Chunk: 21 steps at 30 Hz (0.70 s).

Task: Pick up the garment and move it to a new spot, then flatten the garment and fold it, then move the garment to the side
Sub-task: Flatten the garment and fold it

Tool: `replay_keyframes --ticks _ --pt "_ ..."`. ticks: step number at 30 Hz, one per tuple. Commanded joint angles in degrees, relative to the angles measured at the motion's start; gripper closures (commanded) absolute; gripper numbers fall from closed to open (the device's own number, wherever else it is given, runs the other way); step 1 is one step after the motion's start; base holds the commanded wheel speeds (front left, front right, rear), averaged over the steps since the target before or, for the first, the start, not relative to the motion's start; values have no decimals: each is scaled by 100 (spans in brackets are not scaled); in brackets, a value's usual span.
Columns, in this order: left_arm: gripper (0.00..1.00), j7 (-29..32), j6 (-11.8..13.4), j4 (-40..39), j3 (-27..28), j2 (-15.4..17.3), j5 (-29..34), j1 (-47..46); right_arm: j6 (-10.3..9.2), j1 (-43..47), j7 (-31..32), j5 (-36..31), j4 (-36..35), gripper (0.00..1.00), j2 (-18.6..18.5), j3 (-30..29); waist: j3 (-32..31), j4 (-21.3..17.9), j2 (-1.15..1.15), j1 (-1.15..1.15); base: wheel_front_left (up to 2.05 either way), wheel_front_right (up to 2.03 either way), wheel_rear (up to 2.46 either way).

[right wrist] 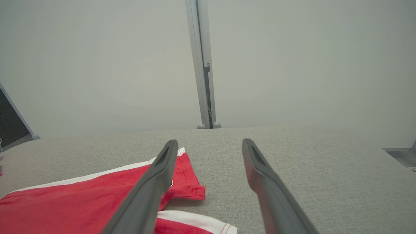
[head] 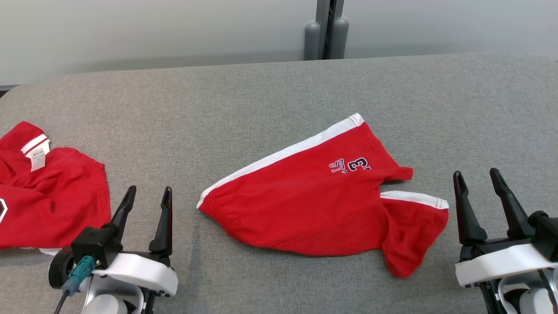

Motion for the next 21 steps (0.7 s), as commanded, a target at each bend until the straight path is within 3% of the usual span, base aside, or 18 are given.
replay_keyframes --ticks 1,9,21 --pt "0 13 18 -25 14 59 -7 -57 1 22 13 -31 -9 0 -20 -22 17 -2 0 0 0 0 0" --pt "0 537 -147 -31 -148 180 -25 -519 1 -101 -21 -20 -30 0 -2 22 203 -42 0 0 0 0 0" --pt "0 1477 -549 700 -469 112 -424 -809 1 -235 -105 31 51 0 21 86 475 -211 0 0 0 0 0"
